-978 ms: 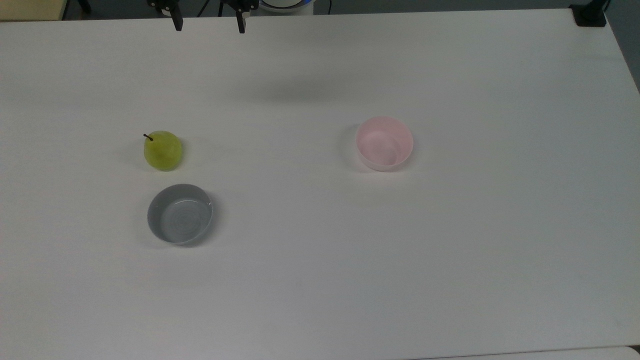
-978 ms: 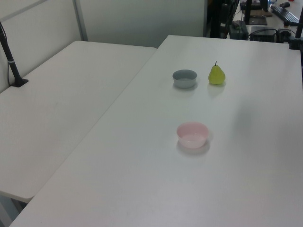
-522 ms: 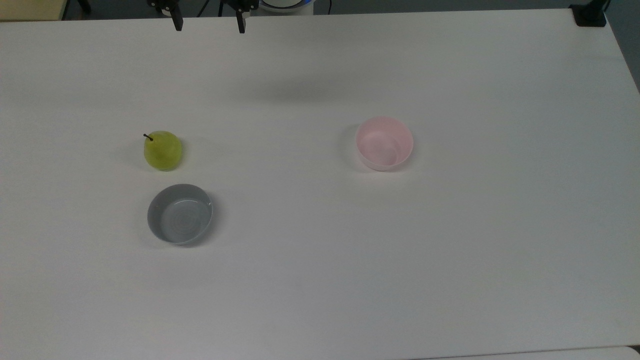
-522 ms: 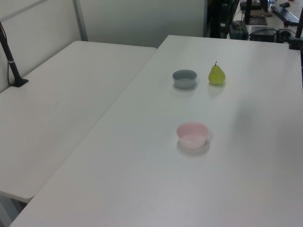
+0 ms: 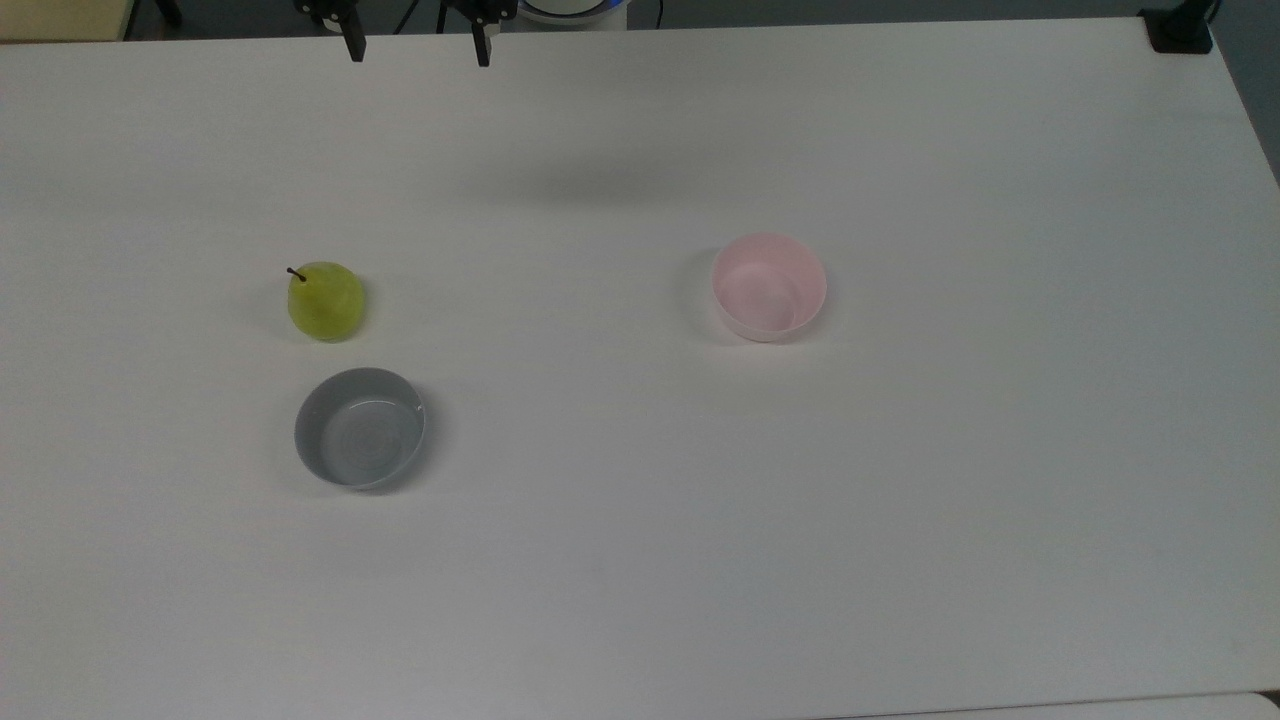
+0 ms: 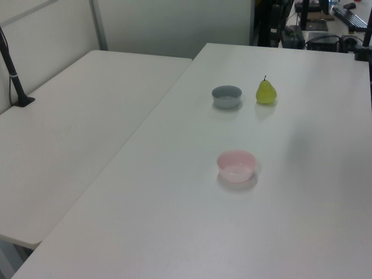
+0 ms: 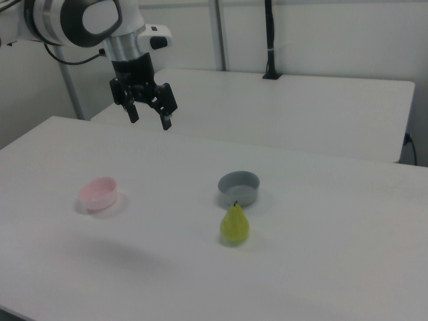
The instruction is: Place the pear in the bowl
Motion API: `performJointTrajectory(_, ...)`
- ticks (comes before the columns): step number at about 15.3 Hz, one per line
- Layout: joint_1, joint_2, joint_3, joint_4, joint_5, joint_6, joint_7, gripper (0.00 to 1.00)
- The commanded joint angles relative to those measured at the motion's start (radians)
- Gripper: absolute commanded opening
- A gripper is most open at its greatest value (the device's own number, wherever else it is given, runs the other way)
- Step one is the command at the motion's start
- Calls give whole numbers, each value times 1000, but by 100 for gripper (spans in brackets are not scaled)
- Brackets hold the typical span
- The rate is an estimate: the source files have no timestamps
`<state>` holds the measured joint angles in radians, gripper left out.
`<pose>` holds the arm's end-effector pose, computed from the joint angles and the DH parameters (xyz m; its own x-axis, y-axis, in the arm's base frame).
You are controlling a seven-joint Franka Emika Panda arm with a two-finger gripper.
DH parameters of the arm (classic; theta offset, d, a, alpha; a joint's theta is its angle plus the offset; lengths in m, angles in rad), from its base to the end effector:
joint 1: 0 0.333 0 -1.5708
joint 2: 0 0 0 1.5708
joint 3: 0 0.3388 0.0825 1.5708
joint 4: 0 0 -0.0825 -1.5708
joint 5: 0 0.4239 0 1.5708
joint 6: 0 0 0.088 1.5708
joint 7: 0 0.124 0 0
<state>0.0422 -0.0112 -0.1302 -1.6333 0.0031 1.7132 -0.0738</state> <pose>0.6029 -0.0533 0.6178 0.9957 -0.0144 0.0910 -0.0147 -0.9999 0.0022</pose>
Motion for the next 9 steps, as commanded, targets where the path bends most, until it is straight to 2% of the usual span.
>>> performJointTrajectory(1,-7,-13,-6,-5,12,5,-29,100)
performJointTrajectory(3,-25,-15,-6,-5,12,3,-94,100)
performJointTrajectory(6,-65,-10,-5,-5,12,0,-301,100)
performJointTrajectory(9,-88,-12,-6,-3,-2,-3,-379,100)
